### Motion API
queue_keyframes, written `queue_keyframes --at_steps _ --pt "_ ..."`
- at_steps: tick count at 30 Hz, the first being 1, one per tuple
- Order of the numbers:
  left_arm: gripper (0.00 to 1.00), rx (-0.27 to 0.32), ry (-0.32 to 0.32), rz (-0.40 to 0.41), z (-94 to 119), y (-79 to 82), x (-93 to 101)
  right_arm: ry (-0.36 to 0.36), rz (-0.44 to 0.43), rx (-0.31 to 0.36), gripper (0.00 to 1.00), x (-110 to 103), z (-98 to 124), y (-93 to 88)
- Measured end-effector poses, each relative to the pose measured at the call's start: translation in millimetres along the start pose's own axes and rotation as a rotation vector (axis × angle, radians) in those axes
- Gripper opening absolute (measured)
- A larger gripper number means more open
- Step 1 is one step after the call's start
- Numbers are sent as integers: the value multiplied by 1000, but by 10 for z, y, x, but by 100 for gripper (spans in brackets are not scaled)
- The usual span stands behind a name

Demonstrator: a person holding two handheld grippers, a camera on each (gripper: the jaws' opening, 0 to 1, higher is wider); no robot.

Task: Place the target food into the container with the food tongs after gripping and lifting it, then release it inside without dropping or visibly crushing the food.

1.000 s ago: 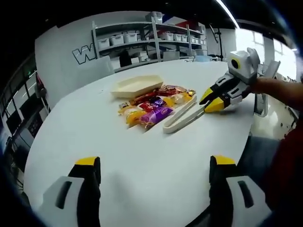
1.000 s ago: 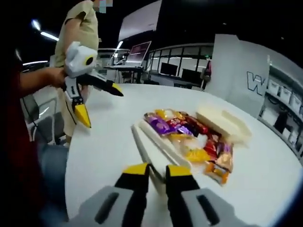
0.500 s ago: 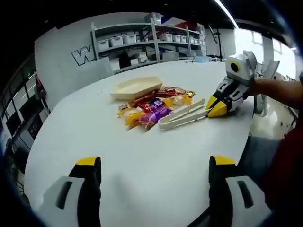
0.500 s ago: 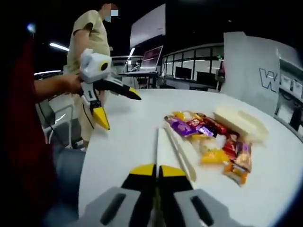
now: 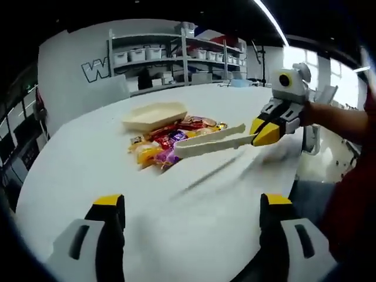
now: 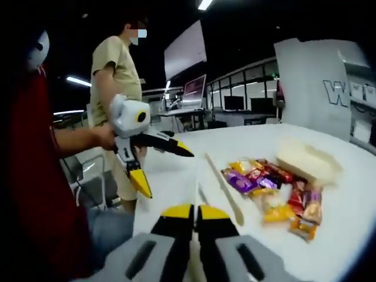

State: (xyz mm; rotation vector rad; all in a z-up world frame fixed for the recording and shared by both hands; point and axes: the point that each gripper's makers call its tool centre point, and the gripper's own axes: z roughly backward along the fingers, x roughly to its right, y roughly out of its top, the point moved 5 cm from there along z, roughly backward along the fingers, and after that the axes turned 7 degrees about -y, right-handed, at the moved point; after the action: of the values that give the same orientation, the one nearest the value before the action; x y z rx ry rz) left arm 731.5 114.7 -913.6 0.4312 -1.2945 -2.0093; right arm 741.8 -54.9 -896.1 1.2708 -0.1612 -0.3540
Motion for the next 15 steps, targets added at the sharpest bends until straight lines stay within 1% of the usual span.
queue_keyframes --at_steps 1,2,3,4,6,9,11,13,15 --pt "93 18 -23 19 -10 23 21 7 -8 2 0 -10 4 9" --pt "93 61 -45 29 -20 82 43 13 -8 9 0 -7 8 28" --pt "93 74 -56 37 -23 106 55 18 -17 15 0 -15 13 42" --pt "94 78 -58 43 -25 123 51 30 -31 23 0 -25 12 61" --pt "94 77 -58 40 -36 136 51 35 -40 31 0 -43 17 82" --pt "94 84 -74 32 -52 165 75 48 -46 35 0 -67 27 97" --pt "94 112 -116 49 -60 220 129 81 -73 44 0 -112 40 120" --pt "94 135 -144 58 -66 264 164 91 -76 47 0 -135 47 141" --pt "94 145 -162 68 -76 289 188 100 -83 52 0 -151 59 158"
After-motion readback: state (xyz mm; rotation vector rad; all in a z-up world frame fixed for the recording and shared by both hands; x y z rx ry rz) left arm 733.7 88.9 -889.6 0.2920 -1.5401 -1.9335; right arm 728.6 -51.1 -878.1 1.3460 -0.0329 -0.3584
